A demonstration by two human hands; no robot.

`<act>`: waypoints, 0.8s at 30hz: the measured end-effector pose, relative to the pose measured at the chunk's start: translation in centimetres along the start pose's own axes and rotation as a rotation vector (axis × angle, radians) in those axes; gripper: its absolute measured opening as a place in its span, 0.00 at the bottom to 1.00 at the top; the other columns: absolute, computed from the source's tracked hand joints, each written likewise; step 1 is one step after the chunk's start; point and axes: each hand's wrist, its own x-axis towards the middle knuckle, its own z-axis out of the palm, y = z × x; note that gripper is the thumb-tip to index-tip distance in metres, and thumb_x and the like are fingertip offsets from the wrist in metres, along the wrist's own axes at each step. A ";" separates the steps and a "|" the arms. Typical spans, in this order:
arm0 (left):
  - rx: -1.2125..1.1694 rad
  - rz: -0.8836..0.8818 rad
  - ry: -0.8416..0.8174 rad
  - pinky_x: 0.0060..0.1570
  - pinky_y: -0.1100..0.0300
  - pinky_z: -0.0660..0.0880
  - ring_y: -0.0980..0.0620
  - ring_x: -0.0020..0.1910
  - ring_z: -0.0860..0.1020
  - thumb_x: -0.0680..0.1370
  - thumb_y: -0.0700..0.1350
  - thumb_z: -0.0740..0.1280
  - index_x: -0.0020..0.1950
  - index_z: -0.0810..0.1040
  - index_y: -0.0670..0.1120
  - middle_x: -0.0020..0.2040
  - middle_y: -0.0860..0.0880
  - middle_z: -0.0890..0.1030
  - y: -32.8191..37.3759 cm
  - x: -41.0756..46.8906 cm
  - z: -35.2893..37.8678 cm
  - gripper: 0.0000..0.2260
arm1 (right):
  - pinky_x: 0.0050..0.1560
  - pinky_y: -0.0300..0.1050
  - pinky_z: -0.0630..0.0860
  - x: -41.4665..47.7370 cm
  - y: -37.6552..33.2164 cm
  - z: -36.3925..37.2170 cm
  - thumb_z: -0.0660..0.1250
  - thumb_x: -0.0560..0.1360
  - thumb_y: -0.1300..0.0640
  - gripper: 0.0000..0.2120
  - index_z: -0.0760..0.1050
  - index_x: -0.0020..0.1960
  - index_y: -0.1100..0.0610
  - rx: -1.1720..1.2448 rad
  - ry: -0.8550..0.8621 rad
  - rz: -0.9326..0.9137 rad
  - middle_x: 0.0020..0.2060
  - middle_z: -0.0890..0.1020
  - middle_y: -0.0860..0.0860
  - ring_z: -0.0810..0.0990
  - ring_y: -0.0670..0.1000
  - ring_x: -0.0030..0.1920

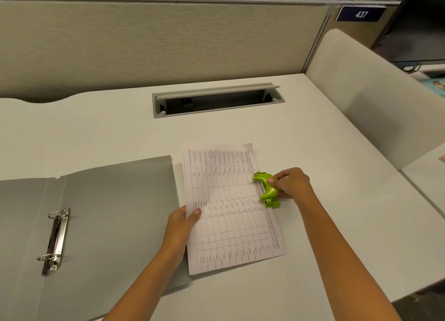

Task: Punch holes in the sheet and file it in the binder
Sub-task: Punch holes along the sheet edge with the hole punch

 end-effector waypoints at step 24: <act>-0.020 -0.064 -0.047 0.50 0.50 0.79 0.46 0.49 0.83 0.78 0.41 0.66 0.57 0.79 0.42 0.51 0.45 0.84 0.1 0.4 -0.3 0.09 | 0.46 0.46 0.81 4.5 -2.6 -1.0 0.72 0.69 0.66 0.06 0.77 0.45 0.64 -0.241 -0.251 0.095 0.43 0.83 0.60 0.83 0.55 0.41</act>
